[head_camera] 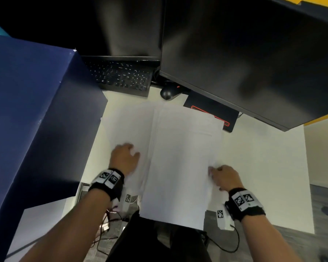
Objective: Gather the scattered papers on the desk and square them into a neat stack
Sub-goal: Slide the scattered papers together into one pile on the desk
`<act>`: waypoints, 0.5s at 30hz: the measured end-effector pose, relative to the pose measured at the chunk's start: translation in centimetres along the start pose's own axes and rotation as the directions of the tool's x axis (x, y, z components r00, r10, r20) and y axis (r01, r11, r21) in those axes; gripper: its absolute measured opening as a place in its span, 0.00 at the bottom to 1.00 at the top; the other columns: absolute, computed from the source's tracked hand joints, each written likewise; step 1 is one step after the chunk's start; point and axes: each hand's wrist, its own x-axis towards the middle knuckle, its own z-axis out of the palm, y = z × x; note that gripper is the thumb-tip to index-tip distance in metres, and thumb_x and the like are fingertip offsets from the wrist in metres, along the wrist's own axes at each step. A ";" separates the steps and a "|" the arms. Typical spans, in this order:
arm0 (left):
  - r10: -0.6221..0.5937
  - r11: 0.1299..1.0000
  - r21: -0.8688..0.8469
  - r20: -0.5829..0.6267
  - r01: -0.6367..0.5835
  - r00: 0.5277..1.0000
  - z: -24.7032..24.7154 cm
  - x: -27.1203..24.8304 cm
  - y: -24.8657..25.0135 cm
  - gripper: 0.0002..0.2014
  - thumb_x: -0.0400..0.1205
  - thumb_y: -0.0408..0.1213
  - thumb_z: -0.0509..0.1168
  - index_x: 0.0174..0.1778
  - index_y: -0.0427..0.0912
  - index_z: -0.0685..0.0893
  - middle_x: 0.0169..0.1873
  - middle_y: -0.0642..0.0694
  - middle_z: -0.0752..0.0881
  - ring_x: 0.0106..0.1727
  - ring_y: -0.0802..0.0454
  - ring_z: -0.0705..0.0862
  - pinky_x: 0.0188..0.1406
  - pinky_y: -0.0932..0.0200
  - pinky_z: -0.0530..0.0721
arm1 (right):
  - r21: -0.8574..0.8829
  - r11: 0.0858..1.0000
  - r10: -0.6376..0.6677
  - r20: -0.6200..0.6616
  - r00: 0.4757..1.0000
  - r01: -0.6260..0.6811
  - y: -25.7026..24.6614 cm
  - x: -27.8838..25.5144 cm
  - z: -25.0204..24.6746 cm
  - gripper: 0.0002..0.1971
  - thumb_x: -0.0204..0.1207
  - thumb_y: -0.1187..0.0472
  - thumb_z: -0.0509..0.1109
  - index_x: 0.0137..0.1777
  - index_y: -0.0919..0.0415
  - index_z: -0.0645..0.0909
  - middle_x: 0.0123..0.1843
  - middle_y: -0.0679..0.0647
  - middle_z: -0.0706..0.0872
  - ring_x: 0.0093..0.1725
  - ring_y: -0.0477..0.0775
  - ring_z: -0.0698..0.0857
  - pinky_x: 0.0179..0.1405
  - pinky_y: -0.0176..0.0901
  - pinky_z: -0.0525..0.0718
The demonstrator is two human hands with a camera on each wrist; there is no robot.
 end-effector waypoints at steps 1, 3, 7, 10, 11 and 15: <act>-0.084 0.996 0.023 -0.109 0.087 0.990 -1.0 1.0 -0.1 0.30 0.79 0.52 0.69 0.75 0.40 0.77 0.69 0.36 0.78 0.72 0.36 0.77 0.73 0.45 0.76 | 0.046 0.999 0.000 -0.068 0.998 0.003 0.2 1.1 -0.7 0.26 0.72 0.36 0.66 0.50 0.61 0.84 0.47 0.58 0.91 0.45 0.63 0.91 0.51 0.56 0.90; -0.253 0.962 0.053 -0.203 0.269 0.946 -2.7 3.0 0.1 0.40 0.76 0.59 0.70 0.77 0.36 0.70 0.74 0.32 0.71 0.76 0.33 0.71 0.73 0.38 0.75 | 0.142 0.990 0.010 -0.160 0.987 0.013 0.1 2.6 -2.0 0.34 0.67 0.32 0.66 0.62 0.61 0.82 0.55 0.60 0.91 0.54 0.63 0.89 0.61 0.55 0.85; -0.346 0.936 -0.099 -0.079 0.338 0.935 -4.4 5.8 0.8 0.38 0.76 0.57 0.72 0.74 0.33 0.73 0.73 0.33 0.78 0.71 0.31 0.80 0.67 0.42 0.81 | 0.269 0.958 -0.039 -0.211 0.977 0.096 -2.6 4.3 -2.9 0.42 0.70 0.33 0.69 0.76 0.64 0.74 0.62 0.63 0.89 0.65 0.62 0.85 0.68 0.53 0.80; -0.304 0.944 -0.150 -0.050 0.293 0.951 -4.3 6.5 1.5 0.29 0.75 0.53 0.75 0.66 0.35 0.83 0.64 0.36 0.87 0.65 0.34 0.86 0.62 0.48 0.84 | 0.316 0.938 -0.067 -0.228 0.971 0.139 -5.3 4.6 -2.2 0.31 0.74 0.45 0.73 0.72 0.64 0.76 0.65 0.60 0.87 0.65 0.63 0.85 0.65 0.51 0.82; -0.279 0.949 -0.171 -0.057 0.266 0.959 -4.2 6.5 1.8 0.28 0.75 0.51 0.75 0.65 0.36 0.84 0.63 0.37 0.88 0.64 0.35 0.86 0.62 0.49 0.84 | 0.338 0.931 -0.062 -0.227 0.972 0.139 -6.1 4.7 -1.7 0.28 0.74 0.49 0.74 0.70 0.64 0.77 0.65 0.59 0.87 0.64 0.62 0.86 0.63 0.49 0.82; -0.141 0.949 -0.286 -0.003 0.134 0.990 -3.0 6.7 2.9 0.27 0.74 0.45 0.78 0.68 0.41 0.82 0.63 0.41 0.88 0.65 0.39 0.86 0.65 0.52 0.83 | 0.353 0.921 -0.104 -0.181 0.978 0.164 -8.7 4.5 0.1 0.24 0.77 0.56 0.73 0.68 0.66 0.74 0.65 0.60 0.84 0.64 0.63 0.85 0.57 0.45 0.79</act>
